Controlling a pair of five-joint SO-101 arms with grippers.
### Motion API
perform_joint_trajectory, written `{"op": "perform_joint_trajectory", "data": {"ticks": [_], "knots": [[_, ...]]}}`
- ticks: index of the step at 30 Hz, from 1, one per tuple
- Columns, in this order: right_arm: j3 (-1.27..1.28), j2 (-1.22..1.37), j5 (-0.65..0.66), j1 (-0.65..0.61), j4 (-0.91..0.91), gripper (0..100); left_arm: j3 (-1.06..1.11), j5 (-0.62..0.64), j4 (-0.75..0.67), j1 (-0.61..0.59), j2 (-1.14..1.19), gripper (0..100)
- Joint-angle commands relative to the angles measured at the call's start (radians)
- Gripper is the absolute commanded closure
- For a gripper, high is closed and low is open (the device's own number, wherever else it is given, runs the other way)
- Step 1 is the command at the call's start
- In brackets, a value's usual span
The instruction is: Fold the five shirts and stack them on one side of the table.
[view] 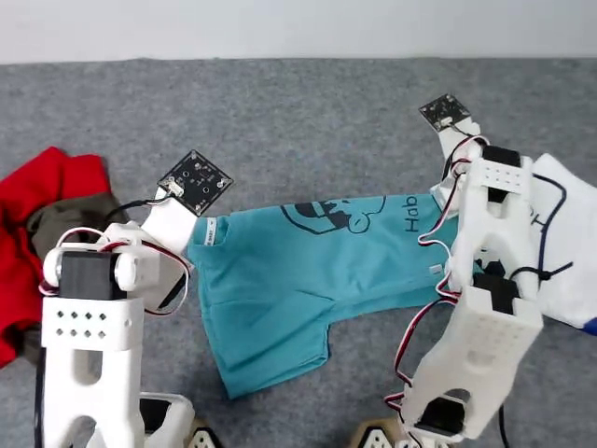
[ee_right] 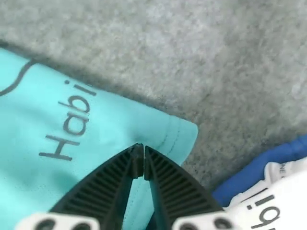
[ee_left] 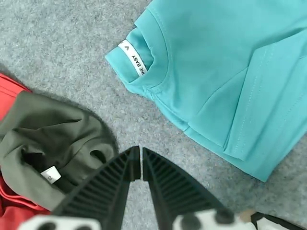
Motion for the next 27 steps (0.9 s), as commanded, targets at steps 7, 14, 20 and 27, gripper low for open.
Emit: {"op": "perform_joint_trajectory", "data": {"ticks": [7, 14, 20, 27], "knots": [[-0.094, 0.157, 0.012, 0.022, -0.240, 99.0, -0.050, -0.009, 0.011, -0.008, -0.029, 98], [-0.192, 0.096, 0.006, -0.018, -0.188, 99.0, -0.050, -0.009, 0.011, -0.008, -0.029, 98], [-0.192, -0.015, 0.005, -0.077, 0.073, 99.0, -0.059, -0.009, 0.051, 0.000, -0.029, 98], [-0.192, -0.116, 0.003, -0.177, 0.424, 99.0, -0.062, -0.008, 0.084, 0.002, -0.023, 98]]}}
